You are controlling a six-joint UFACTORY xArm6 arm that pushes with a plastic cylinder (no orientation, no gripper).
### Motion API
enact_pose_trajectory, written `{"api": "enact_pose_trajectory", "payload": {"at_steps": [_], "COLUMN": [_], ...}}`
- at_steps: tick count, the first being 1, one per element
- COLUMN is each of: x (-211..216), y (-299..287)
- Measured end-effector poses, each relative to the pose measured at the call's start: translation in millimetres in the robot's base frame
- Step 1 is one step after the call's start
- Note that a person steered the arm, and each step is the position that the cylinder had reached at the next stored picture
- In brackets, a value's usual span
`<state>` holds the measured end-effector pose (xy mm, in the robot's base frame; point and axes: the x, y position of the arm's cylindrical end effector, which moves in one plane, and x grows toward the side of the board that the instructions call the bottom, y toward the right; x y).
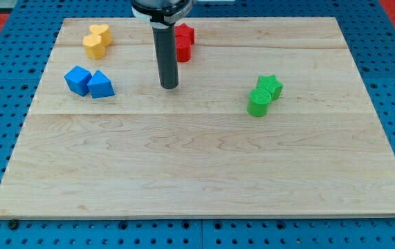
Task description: Slightly move the yellow heart
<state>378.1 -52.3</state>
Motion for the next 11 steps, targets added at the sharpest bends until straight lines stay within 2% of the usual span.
{"api": "enact_pose_trajectory", "payload": {"at_steps": [3,4,6,7,8,9,10,11], "x": [-5.7,-43.5,-56.4,-75.9,-124.8,-162.4,-107.8,-44.5], "y": [-2.2,-1.1,-137.2,-195.3,-213.6,-149.5,-90.9,-93.4]}}
